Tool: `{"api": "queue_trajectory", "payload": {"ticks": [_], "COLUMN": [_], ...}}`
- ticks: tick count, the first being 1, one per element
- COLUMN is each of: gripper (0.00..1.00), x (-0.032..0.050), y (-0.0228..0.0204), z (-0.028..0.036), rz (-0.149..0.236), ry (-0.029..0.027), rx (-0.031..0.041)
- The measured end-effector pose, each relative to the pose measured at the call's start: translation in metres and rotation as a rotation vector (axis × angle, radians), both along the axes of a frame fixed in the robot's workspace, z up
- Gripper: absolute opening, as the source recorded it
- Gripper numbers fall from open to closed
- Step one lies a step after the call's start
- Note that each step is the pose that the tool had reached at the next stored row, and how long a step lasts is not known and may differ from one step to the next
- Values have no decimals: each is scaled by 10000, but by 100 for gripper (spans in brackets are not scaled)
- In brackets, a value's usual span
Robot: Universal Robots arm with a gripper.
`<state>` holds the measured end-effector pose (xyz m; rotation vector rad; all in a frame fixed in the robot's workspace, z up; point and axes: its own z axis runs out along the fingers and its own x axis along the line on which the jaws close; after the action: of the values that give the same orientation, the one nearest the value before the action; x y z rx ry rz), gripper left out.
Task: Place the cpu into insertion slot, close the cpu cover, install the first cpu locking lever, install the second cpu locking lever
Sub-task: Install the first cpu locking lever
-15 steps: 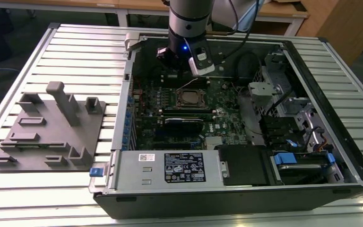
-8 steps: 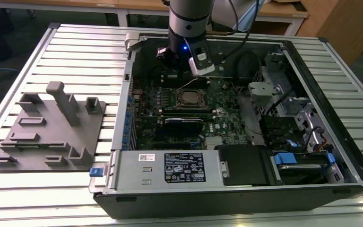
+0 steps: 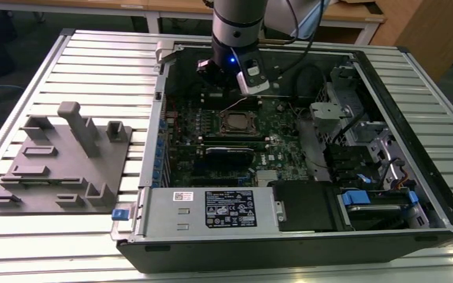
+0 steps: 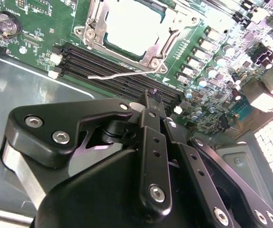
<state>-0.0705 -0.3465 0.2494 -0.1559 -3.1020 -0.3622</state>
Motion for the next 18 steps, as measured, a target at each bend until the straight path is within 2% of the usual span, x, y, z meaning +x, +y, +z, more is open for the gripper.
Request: {"api": "queue_trajectory", "payload": {"ticks": [12,18], "gripper": [11,11], "x": [3,3], "y": [0,0], "z": [-10,-57], "rz": [0,0], "ry": [7,7], "rx": [-2,-2]}}
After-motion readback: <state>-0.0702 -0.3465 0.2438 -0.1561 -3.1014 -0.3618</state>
